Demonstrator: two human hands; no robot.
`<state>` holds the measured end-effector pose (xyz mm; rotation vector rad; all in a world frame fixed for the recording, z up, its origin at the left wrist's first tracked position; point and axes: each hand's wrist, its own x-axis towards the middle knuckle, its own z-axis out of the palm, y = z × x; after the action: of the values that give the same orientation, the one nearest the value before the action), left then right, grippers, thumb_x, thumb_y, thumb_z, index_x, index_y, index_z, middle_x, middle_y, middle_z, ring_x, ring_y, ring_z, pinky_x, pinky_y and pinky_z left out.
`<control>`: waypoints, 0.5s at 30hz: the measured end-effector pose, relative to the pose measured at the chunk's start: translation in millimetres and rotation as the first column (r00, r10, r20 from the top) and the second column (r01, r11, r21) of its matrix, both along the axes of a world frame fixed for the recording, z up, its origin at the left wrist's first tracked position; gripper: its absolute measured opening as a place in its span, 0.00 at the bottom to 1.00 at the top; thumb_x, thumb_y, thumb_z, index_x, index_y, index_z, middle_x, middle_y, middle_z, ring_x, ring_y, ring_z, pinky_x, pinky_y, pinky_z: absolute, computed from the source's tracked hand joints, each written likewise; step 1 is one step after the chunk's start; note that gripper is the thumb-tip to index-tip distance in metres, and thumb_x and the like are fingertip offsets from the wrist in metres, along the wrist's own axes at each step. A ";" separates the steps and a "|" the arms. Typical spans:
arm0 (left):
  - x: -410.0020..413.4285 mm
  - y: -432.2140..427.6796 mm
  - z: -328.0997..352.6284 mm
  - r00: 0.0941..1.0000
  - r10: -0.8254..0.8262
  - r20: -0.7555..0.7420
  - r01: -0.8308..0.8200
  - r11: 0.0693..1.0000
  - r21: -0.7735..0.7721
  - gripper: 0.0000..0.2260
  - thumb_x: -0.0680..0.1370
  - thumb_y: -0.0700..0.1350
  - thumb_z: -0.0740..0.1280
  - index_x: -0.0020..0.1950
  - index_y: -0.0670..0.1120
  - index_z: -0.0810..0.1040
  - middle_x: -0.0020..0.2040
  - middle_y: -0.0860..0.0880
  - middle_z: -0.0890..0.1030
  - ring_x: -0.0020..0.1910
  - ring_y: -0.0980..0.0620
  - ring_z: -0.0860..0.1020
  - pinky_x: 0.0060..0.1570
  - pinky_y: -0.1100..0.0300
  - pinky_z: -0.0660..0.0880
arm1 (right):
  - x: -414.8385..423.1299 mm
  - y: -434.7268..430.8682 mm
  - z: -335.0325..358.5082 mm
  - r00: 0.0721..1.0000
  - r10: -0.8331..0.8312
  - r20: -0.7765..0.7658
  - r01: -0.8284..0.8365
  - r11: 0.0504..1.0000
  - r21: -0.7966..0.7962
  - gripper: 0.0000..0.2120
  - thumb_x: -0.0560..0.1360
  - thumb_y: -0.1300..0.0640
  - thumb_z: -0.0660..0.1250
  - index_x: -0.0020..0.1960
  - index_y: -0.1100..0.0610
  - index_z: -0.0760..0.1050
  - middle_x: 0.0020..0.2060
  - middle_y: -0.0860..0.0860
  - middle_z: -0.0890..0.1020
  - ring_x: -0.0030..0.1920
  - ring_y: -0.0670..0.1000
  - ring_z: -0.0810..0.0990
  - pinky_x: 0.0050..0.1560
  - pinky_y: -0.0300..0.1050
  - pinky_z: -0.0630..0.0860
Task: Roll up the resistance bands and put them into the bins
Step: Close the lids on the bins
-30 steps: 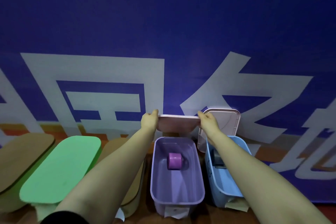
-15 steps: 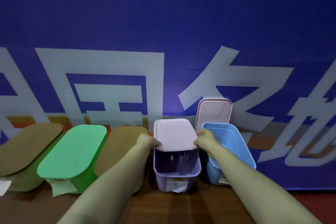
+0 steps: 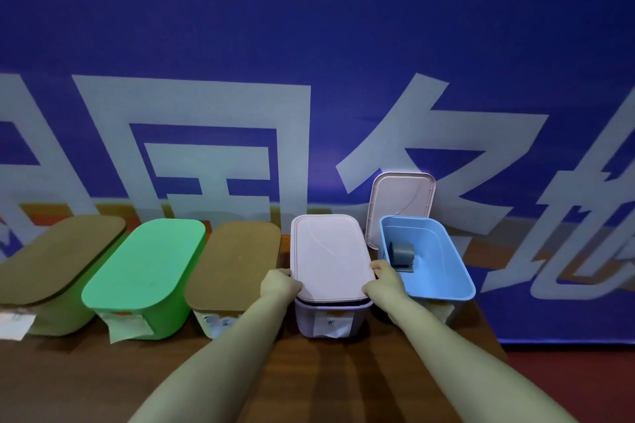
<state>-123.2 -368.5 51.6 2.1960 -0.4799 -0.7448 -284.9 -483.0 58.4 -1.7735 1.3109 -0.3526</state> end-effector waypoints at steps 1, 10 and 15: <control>-0.4 0.2 -1.6 1.000 0.002 0.005 -0.002 1.000 -0.004 0.14 0.73 0.36 0.66 0.58 0.42 0.81 0.57 0.44 0.82 0.56 0.44 0.79 0.54 0.59 0.74 | -0.8 1.5 0.3 1.000 0.003 -0.005 -0.003 1.000 -0.005 0.24 0.72 0.70 0.62 0.67 0.59 0.66 0.64 0.57 0.74 0.62 0.58 0.72 0.61 0.47 0.73; -6.2 2.3 -5.3 1.000 0.012 0.012 -0.012 1.000 0.003 0.14 0.73 0.36 0.65 0.58 0.42 0.81 0.56 0.43 0.82 0.55 0.43 0.80 0.53 0.58 0.76 | -10.2 9.0 -0.6 1.000 -0.015 0.014 0.015 1.000 -0.018 0.22 0.70 0.70 0.63 0.63 0.60 0.68 0.60 0.57 0.76 0.58 0.58 0.74 0.53 0.45 0.73; -6.6 -1.1 2.5 0.993 0.010 0.114 -0.024 0.992 0.123 0.13 0.76 0.38 0.62 0.59 0.40 0.79 0.59 0.42 0.80 0.59 0.42 0.77 0.56 0.57 0.73 | -8.2 9.3 1.1 0.999 -0.042 0.016 0.043 0.998 -0.042 0.20 0.70 0.71 0.62 0.61 0.61 0.70 0.58 0.58 0.77 0.57 0.58 0.75 0.55 0.47 0.74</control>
<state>-129.8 -369.6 54.1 2.3654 -0.4816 -0.6591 -293.2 -473.8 59.6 -1.7765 1.3408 -0.4198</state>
